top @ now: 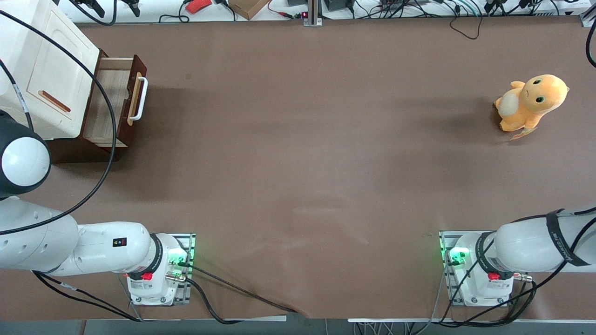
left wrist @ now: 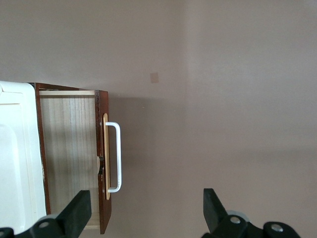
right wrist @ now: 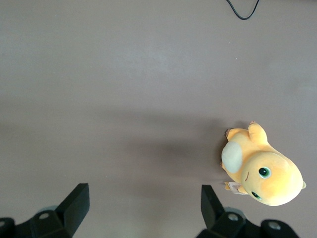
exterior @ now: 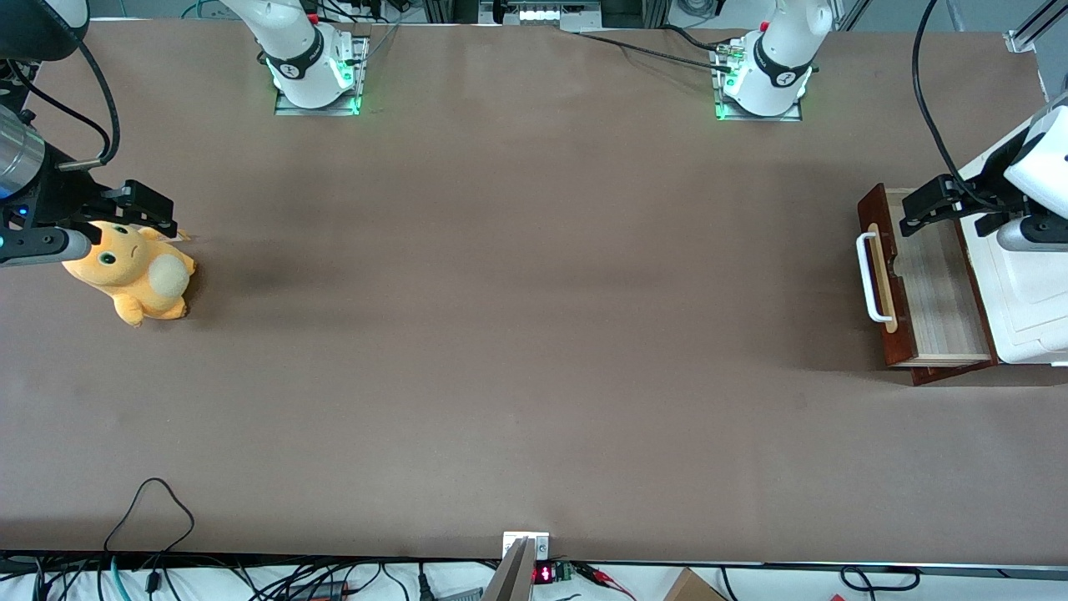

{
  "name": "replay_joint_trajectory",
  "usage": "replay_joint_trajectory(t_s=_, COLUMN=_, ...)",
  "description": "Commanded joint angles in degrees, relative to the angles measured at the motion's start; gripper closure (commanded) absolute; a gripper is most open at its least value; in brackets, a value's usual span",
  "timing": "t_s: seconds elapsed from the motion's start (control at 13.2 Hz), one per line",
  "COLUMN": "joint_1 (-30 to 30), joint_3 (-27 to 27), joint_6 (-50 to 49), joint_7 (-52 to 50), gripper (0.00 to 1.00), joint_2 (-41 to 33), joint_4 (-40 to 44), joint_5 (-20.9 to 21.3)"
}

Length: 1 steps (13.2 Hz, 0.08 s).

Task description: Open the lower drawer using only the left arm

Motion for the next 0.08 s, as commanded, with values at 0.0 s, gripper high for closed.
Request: replay_joint_trajectory(t_s=0.0, joint_1=0.05, joint_3=0.02, joint_6=-1.16, joint_7=1.38, gripper=0.00, joint_2=0.51, joint_4=1.46, joint_5=1.12)
